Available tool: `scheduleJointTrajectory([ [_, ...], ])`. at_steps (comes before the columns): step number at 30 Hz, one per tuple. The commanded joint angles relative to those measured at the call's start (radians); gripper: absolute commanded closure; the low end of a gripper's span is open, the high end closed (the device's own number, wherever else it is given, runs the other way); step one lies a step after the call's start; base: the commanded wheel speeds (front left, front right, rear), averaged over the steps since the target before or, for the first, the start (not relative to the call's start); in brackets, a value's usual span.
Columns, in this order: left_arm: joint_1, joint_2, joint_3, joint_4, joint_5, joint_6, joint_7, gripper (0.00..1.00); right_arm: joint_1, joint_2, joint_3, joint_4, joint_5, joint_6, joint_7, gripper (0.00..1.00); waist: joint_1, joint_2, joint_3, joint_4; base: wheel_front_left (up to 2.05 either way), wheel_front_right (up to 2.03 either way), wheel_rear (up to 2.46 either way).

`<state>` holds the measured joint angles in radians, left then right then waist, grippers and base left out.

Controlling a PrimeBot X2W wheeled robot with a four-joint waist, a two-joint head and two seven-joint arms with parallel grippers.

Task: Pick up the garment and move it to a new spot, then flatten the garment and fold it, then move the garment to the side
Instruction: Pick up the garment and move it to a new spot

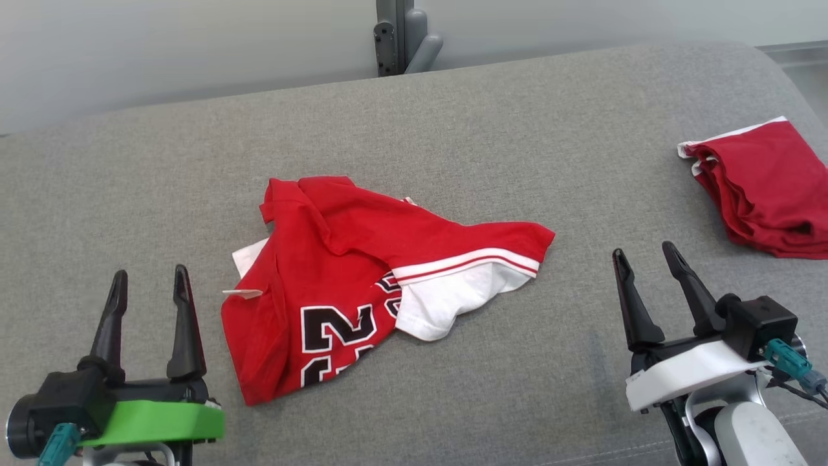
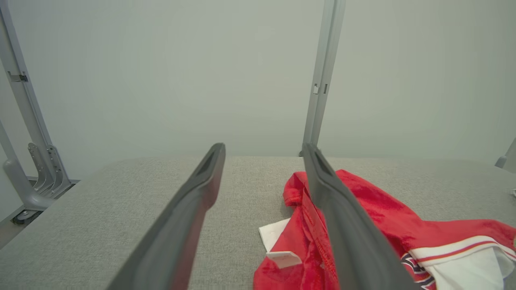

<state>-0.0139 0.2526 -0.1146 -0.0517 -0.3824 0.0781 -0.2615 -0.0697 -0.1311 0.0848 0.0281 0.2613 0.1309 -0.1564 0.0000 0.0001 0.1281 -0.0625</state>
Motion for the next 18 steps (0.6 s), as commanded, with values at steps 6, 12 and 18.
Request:
scheduleJointTrajectory([
  [6,0.068,0.009,-0.026,-0.015,0.011,0.009,0.028,0.00,0.053,-0.004,-0.005,-0.010,0.009,0.000,0.020,0.00,0.0000,-0.0001,-0.069,-0.006,0.00,0.00,0.00],
  [12,0.087,0.011,-0.034,-0.010,0.001,0.004,0.038,0.00,0.074,-0.002,-0.007,-0.022,0.010,0.000,0.030,0.00,0.0000,-0.0001,-0.087,-0.008,0.00,0.00,0.00],
  [18,0.098,0.012,-0.041,-0.023,0.001,0.016,0.053,0.00,0.085,0.005,-0.008,-0.033,0.005,0.000,0.037,0.00,0.0000,-0.0001,-0.091,-0.009,0.00,0.00,0.00],
])
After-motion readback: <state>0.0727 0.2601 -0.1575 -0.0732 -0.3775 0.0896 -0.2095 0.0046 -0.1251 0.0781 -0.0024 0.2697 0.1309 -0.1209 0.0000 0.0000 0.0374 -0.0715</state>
